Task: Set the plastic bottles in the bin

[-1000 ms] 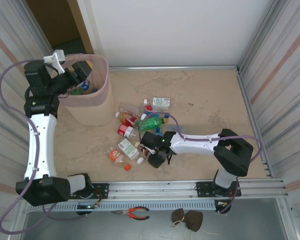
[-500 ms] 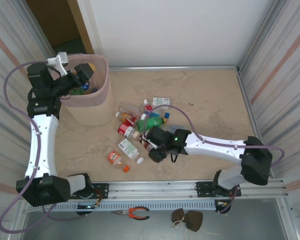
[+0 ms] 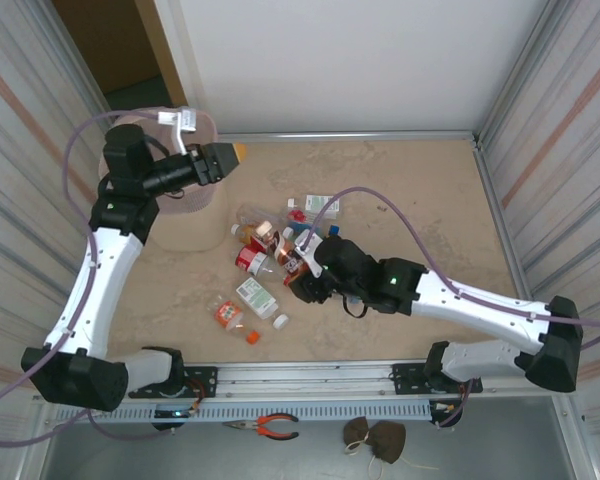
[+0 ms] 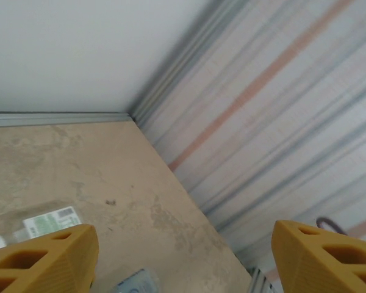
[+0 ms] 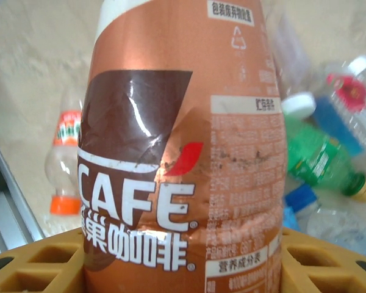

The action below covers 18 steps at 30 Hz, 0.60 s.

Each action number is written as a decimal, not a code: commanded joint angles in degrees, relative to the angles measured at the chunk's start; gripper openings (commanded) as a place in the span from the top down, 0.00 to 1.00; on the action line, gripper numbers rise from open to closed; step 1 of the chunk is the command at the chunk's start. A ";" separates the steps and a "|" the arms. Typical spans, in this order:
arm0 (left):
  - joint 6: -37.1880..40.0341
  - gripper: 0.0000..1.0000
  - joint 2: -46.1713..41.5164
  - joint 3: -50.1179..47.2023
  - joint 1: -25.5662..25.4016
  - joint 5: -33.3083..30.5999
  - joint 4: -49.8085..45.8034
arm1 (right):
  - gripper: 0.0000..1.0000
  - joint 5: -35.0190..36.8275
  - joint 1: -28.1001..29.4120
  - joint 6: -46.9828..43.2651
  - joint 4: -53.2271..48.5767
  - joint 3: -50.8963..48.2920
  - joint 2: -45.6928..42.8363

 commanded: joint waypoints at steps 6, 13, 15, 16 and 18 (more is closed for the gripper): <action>4.70 0.26 2.51 3.87 -7.78 0.73 -3.16 | 0.56 6.78 -0.66 -6.32 15.90 0.33 -4.14; 5.18 0.34 2.76 4.24 -9.95 1.34 -3.09 | 0.58 8.71 -2.08 -8.34 19.16 1.90 -3.70; 6.00 0.35 2.65 4.40 -10.28 1.44 -3.59 | 0.58 8.79 -2.58 -8.73 19.24 2.33 -3.52; 6.26 0.35 2.42 4.44 -10.43 1.40 -3.80 | 0.58 8.70 -2.85 -8.72 19.29 2.38 -3.38; 6.63 0.35 2.06 4.28 -10.69 1.45 -3.88 | 0.58 8.49 -3.58 -8.39 19.18 2.75 -3.32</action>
